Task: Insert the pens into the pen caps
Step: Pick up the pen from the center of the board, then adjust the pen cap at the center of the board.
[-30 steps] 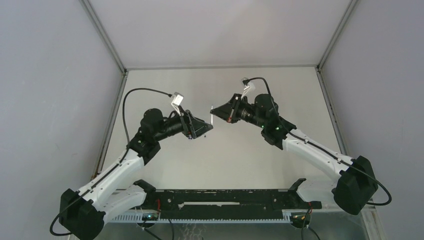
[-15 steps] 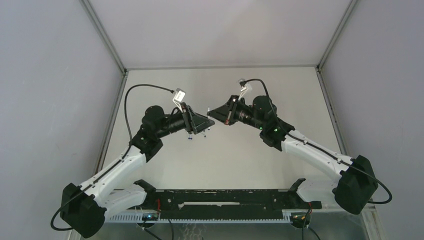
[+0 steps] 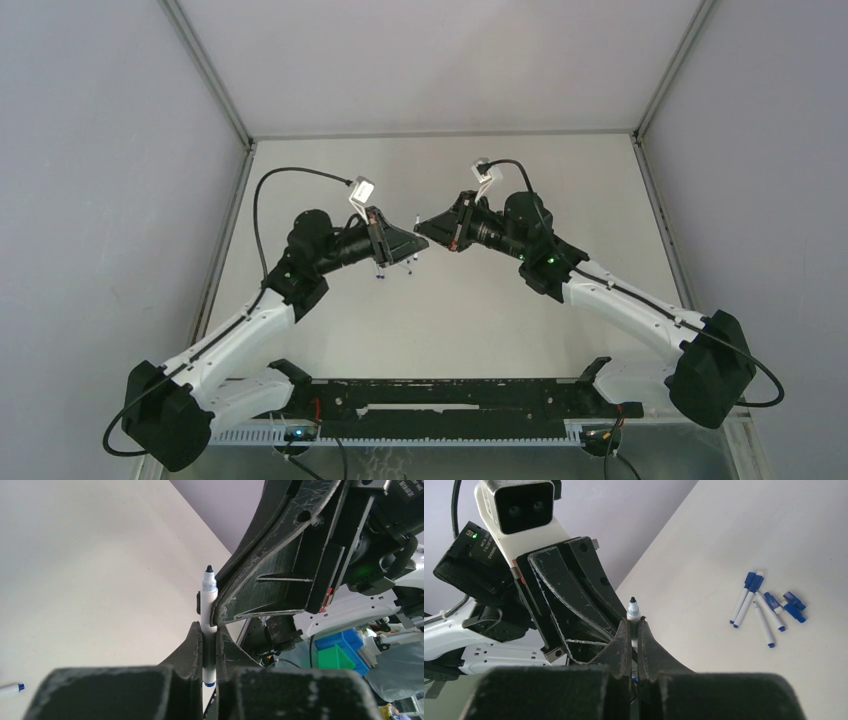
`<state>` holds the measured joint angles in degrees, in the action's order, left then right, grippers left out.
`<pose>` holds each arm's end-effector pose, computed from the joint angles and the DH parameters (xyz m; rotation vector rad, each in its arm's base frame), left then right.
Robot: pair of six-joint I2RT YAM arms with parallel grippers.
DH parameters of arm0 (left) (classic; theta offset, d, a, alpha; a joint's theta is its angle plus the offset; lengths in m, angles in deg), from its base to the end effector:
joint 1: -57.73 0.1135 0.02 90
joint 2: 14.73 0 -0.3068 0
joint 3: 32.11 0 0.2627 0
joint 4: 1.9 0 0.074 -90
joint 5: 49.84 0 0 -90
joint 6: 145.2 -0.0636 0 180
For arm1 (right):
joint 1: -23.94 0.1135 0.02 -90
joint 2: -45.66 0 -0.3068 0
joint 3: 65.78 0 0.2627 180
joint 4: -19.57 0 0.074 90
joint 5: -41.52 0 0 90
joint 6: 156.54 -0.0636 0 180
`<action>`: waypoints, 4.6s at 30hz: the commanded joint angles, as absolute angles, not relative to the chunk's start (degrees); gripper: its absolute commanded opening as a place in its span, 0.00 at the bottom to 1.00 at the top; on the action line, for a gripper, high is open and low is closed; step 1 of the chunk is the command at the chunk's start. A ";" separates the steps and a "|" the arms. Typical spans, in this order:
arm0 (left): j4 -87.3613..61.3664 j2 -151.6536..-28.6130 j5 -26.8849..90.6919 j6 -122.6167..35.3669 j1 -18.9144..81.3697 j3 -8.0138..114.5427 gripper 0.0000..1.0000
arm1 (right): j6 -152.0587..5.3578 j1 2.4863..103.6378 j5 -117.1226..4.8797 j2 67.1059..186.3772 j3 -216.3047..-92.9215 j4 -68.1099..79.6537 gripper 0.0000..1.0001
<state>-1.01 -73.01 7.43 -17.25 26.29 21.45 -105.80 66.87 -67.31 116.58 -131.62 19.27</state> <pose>0.1934 -0.1586 0.3443 0.3816 1.7796 -1.3581 0.2166 0.2296 0.3676 -0.3343 1.8181 1.3220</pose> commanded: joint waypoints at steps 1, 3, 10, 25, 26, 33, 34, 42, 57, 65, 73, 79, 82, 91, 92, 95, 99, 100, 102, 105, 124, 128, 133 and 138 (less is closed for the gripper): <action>-2.20 -73.34 9.08 -19.11 26.00 26.54 0.01 | -102.22 67.64 -67.79 115.94 -131.98 20.16 0.08; -6.05 -73.33 11.61 -20.86 26.13 27.84 0.00 | -100.85 67.52 -67.33 115.53 -132.03 19.69 0.18; -10.11 -71.12 14.74 -21.76 31.63 26.89 0.00 | -94.19 65.78 -65.44 114.22 -133.09 14.41 0.40; -27.71 -53.92 34.38 -35.52 39.89 22.45 0.00 | -69.95 63.75 -59.84 140.68 -157.44 -15.11 0.45; -28.71 -53.06 36.05 -36.24 39.87 22.10 0.00 | -68.82 63.75 -59.82 143.61 -159.65 -16.17 0.45; -31.88 -48.67 42.33 -37.89 39.86 18.80 0.00 | -64.66 64.45 -60.41 160.05 -175.90 -22.32 0.50; -32.00 -48.49 42.69 -37.85 39.88 18.68 0.00 | -64.63 64.58 -60.43 162.28 -177.50 -22.47 0.51; -32.06 -49.06 42.95 -37.37 39.88 18.83 0.00 | -65.54 66.00 -59.73 171.53 -187.38 -22.93 0.59; -32.23 -48.89 42.89 -37.28 39.88 18.98 0.00 | -63.92 67.72 -58.24 182.31 -199.11 -29.49 0.65; -32.41 -48.72 42.84 -37.27 39.88 18.98 0.00 | -64.41 67.51 -55.70 184.38 -200.36 -30.76 0.64; -32.42 -48.82 42.89 -37.28 39.88 19.04 0.00 | -63.68 67.49 -54.76 184.62 -199.47 -32.95 0.63; -32.40 -49.07 42.80 -37.30 39.84 19.15 0.00 | -63.80 66.95 -52.89 183.55 -197.40 -33.29 0.62; -32.42 -49.13 42.74 -37.27 39.84 19.15 0.00 | -65.12 66.04 -52.50 181.59 -194.57 -31.69 0.59; -32.44 -49.50 42.63 -37.19 39.89 19.23 0.00 | -70.04 62.00 -52.44 176.81 -186.59 -28.61 0.48; -32.42 -49.53 42.63 -37.19 39.89 19.24 0.00 | -70.65 61.51 -52.43 176.33 -185.71 -28.28 0.47; -32.37 -49.77 42.53 -37.10 39.84 19.24 0.00 | -72.10 60.10 -52.85 174.88 -183.62 -27.29 0.44; -32.36 -50.05 42.36 -37.10 39.89 19.24 0.00 | -73.38 58.74 -52.76 174.00 -182.16 -26.78 0.49; -32.38 -50.06 42.36 -37.11 39.89 19.32 0.00 | -73.61 58.48 -52.71 174.05 -182.10 -26.81 0.49; -32.34 -50.02 42.41 -37.10 39.89 19.33 0.00 | -73.78 58.11 -52.87 173.94 -181.99 -26.91 0.49; -32.35 -49.98 42.53 -37.10 39.89 19.34 0.00 | -73.90 57.78 -52.95 173.67 -181.59 -26.94 0.48; -32.38 -49.74 43.00 -37.10 39.88 19.31 0.00 | -68.27 62.54 -55.04 166.17 -180.64 -21.21 0.52; -32.48 -49.79 42.98 -37.10 39.93 19.33 0.00 | -68.65 63.72 -53.75 168.14 -184.27 -24.56 0.52; -32.50 -49.90 42.93 -37.11 39.89 19.41 0.00 | -73.81 62.73 -48.49 168.02 -182.78 -25.68 0.53; -32.53 -49.99 42.89 -37.14 39.89 19.42 0.00 | -76.82 60.81 -48.48 166.82 -179.05 -24.66 0.53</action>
<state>-33.71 -50.45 42.60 -36.22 39.55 19.12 -73.08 62.87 -50.72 169.43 -181.04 -24.83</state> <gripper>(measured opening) 0.049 0.530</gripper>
